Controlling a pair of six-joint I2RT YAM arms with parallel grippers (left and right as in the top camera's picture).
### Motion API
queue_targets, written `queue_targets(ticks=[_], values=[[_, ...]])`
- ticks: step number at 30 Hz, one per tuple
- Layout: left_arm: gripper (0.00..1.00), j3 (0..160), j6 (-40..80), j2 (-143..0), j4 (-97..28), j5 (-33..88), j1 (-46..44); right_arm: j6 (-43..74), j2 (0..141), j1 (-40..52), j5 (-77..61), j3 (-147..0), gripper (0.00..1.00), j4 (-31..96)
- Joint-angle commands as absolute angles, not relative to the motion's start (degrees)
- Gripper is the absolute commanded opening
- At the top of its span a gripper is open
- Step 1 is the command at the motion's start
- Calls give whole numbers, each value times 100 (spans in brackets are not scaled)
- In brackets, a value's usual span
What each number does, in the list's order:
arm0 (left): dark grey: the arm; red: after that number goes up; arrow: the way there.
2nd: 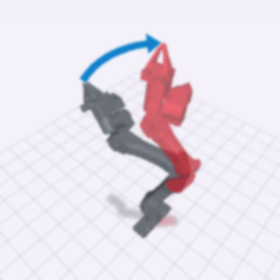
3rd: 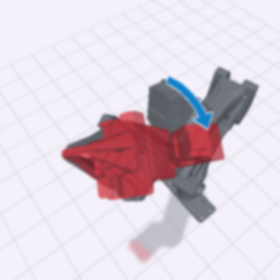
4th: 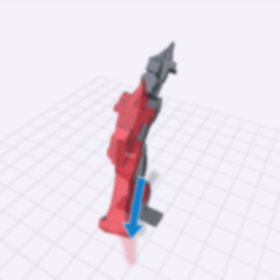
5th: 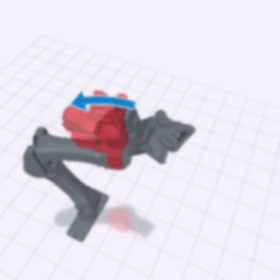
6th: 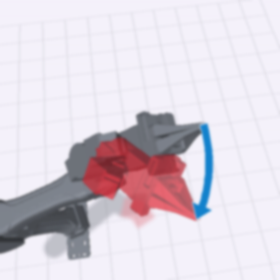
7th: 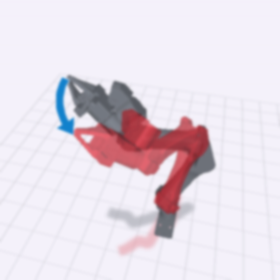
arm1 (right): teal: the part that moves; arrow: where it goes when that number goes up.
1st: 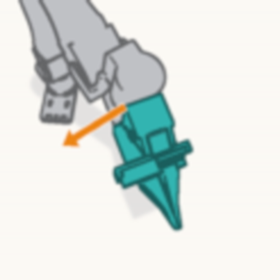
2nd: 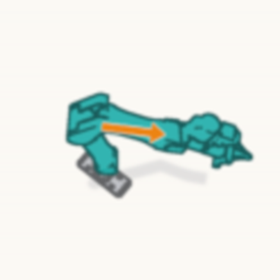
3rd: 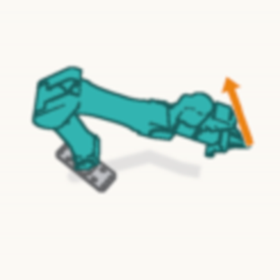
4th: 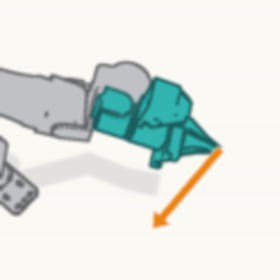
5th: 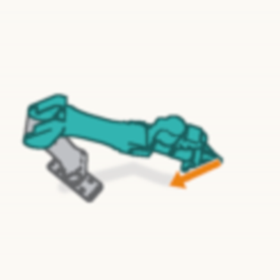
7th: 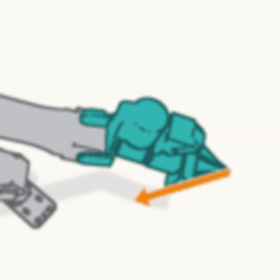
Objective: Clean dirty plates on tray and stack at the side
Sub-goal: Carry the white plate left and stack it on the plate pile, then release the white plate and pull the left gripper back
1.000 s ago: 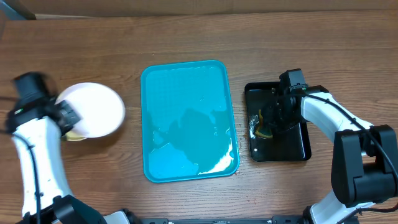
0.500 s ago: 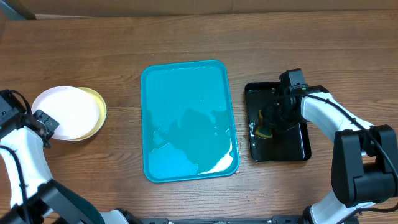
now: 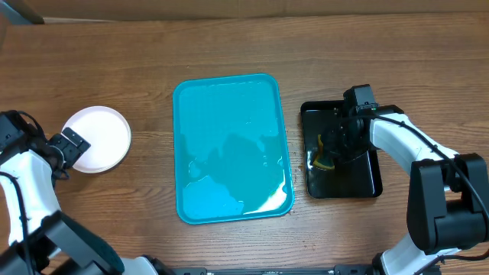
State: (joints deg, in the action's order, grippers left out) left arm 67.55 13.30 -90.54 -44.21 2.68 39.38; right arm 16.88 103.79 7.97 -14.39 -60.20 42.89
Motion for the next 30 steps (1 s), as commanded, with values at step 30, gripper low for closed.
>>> queue_targets(ticks=[30], values=[[93, 7837, -825, -7059, -7509, 1723, 703, 1188, 8858, 1542, -941, -7015, 40, 5824]])
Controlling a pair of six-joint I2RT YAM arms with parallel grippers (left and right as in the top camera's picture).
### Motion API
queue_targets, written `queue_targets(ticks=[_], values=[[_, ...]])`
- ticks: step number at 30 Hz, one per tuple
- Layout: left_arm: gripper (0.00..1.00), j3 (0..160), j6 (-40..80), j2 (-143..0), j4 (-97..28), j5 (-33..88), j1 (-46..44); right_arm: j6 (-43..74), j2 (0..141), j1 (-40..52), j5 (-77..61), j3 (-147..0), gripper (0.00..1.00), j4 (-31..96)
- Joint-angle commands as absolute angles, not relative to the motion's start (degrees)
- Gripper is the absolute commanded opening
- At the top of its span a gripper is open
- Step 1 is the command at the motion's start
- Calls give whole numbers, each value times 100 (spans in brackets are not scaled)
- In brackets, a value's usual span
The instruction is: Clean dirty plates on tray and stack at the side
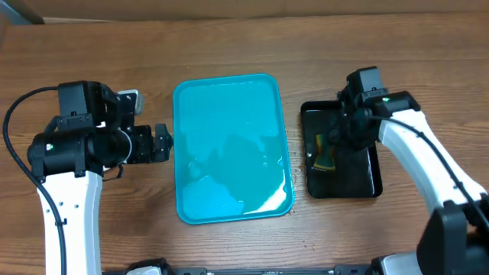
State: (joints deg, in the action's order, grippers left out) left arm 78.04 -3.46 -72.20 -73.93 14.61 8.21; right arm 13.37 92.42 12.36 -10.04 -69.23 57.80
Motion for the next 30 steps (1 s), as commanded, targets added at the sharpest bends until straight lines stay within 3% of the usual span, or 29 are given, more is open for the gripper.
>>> queue_targets(ticks=[1, 5, 8, 9, 10, 11, 12, 20, 30], values=[[96, 7839, -882, -7004, -7559, 1752, 670, 1192, 8643, 1675, -902, -7015, 40, 5828], [100, 7839, -880, -6689, -7762, 1763, 631, 1343, 7422, 2161, -545, -7015, 41, 5841], [100, 7839, -878, -6322, -7767, 1874, 631, 1597, 6390, 2346, -303, -7015, 49, 5859], [100, 7839, -878, -6169, -7767, 1999, 631, 1752, 6047, 2351, -307, -7015, 54, 5885], [100, 7839, -880, -6025, -7771, 2185, 628, 1914, 5771, 2351, -307, -7015, 66, 5913], [100, 7837, -880, -5896, -7784, 2353, 628, 2075, 5448, 2351, -307, -7015, 89, 5937], [100, 7837, -880, -5736, -7806, 2523, 631, 2147, 5172, 2351, -309, -7015, 100, 5931], [100, 7837, -690, -5205, -7894, 2589, 631, 2147, 3785, 2351, -307, -7015, 100, 5892], [100, 7837, -687, -5212, -7909, 2379, 633, 2147, 3680, 2351, -305, -7013, 100, 6128]])
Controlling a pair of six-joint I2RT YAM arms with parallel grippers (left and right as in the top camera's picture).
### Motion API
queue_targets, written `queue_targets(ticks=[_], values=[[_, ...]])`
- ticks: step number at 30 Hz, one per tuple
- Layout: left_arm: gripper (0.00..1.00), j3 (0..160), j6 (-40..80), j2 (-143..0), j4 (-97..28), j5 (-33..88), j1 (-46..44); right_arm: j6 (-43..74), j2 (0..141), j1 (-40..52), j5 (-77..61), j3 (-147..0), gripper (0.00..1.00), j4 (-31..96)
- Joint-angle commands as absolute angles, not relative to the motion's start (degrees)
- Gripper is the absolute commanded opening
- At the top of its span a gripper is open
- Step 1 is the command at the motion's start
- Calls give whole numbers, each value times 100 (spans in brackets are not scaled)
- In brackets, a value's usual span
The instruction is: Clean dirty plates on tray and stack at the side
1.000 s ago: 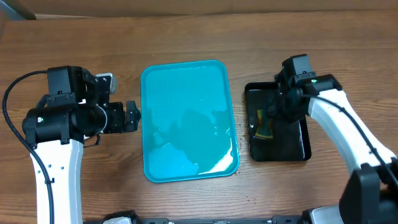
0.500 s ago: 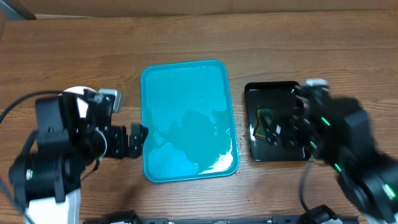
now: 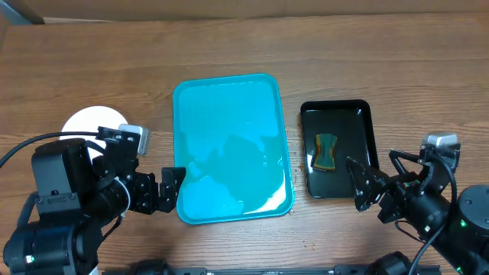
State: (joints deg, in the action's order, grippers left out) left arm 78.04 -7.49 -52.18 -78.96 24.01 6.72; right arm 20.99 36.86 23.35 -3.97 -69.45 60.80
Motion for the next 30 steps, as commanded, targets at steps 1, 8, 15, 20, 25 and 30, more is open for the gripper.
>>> queue_targets(ticks=[1, 8, 15, 20, 25, 30], values=[[100, 7837, -687, -5212, -7907, 2379, 633, 2147, 3680, 2351, -305, -7013, 100, 6163], [100, 7837, -687, -5212, -7909, 2379, 635, 2123, 3680, 2316, -303, -6923, 100, 6495], [100, 7837, -687, -5212, -7907, 2379, 633, 2080, 3374, 1374, 123, -6401, 100, 5763], [100, 7837, -687, -5212, -7909, 2379, 633, 2078, 2921, 561, -3, -5234, 100, 4624], [100, 7837, -687, -5212, -7909, 2379, 633, 2078, 2102, 276, -8, -3907, 100, 3642], [100, 7837, -687, -5212, -7909, 2379, 633, 1946, 1232, 276, -5, -2672, 100, 2655]])
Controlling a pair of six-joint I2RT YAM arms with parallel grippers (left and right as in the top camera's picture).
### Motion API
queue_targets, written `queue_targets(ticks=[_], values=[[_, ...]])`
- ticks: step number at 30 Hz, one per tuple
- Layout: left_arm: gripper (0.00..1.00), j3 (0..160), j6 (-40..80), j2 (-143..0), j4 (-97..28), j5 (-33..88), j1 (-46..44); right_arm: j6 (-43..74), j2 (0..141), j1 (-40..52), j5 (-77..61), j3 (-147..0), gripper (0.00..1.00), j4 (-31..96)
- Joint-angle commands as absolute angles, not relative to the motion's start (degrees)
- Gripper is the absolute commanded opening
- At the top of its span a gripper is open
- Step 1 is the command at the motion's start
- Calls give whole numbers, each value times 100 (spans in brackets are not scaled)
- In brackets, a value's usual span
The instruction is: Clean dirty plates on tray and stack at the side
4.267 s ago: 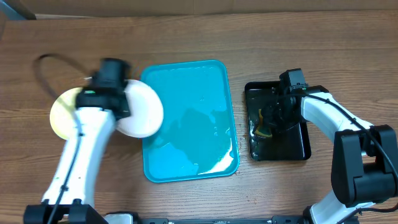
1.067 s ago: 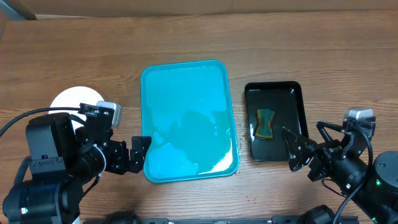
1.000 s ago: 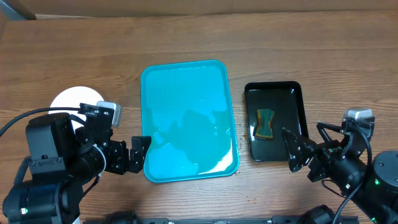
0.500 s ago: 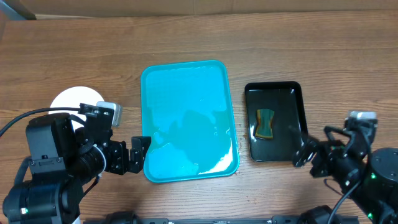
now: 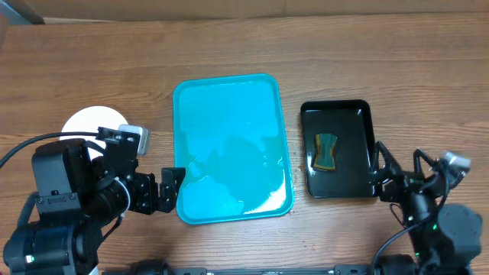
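Observation:
The teal tray [image 5: 229, 114] lies mid-table with no plates on it, only a wet sheen. A white plate [image 5: 85, 122] rests on the table to its left, partly hidden by my left arm. My left gripper [image 5: 163, 189] hovers open at the tray's front left edge, holding nothing. A green and yellow sponge [image 5: 326, 151] lies in the black tray [image 5: 341, 183] on the right. My right gripper [image 5: 398, 162] is open and empty just off that tray's front right corner.
Bare wooden table surrounds both trays. The bulky bodies of both arms fill the front left and front right corners. A cardboard edge runs along the back of the table.
My right arm has drawn back toward the front right corner, and its gripper now points up beside the black tray. The left arm, plate, sponge and trays have not moved.
At first my left gripper was at the white plate on the far left and my right gripper was on the sponge in the black tray. Then the left gripper stood beside the teal tray. Later both arms were back at the front, with the sponge lying free.

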State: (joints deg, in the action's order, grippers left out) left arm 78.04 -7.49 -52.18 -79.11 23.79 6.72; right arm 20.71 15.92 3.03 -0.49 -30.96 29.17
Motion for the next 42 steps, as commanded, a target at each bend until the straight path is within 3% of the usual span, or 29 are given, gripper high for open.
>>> queue_targets(ticks=[1, 9, 19, 42], values=[[100, 7837, -687, -5212, -7909, 2379, 633, 1951, 1070, 276, -10, -2436, 100, 2467], [100, 7837, -687, -5212, -7909, 2379, 633, 1951, -3, 272, -150, -1046, 100, 1439], [100, 7837, -687, -5212, -7907, 2379, 633, 1949, 14, 255, -84, -34, 100, 106], [100, 7837, -687, -5212, -7909, 2379, 633, 1953, 16, 255, -5, -45, 100, 480]])
